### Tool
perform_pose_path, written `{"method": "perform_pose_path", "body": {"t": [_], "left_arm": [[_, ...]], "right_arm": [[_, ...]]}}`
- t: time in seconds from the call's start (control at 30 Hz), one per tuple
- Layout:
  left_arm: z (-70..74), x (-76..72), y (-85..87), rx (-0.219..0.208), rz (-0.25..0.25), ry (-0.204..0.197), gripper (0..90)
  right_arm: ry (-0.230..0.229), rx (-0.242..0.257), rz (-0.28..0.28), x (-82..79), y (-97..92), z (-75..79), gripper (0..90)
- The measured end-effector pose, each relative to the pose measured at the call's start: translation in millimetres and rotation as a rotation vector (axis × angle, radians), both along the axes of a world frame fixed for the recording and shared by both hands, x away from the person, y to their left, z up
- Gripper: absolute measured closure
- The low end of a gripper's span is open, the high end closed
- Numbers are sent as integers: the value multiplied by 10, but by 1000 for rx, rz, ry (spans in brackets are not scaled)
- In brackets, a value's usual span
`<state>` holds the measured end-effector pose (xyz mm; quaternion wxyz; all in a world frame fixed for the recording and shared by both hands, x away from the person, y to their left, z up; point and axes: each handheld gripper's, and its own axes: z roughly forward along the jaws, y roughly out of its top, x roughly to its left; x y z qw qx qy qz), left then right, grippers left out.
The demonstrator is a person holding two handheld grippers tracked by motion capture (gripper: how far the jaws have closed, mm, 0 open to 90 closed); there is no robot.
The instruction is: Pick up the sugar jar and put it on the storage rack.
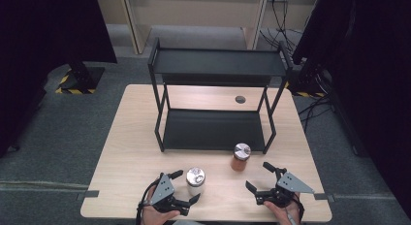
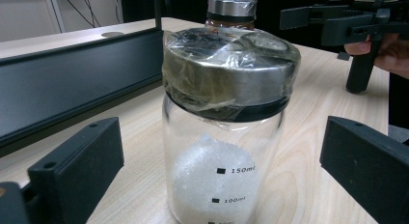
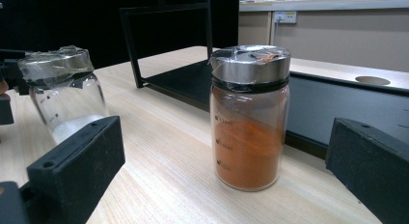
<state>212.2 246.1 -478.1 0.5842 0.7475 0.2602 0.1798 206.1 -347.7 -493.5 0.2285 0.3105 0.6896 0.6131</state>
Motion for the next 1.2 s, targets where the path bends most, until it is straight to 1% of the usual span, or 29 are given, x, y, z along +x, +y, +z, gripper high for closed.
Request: {"method": "perform_pose_path", "body": {"t": [0.87, 1.2], "left_arm": [[-5, -21, 4, -8, 5, -11, 11], [-8, -15, -33, -8, 12, -5, 11]], "right_arm": [[-5, 9, -1, -8, -3, -13, 4], [-9, 6, 3, -11, 6, -10, 4]]}}
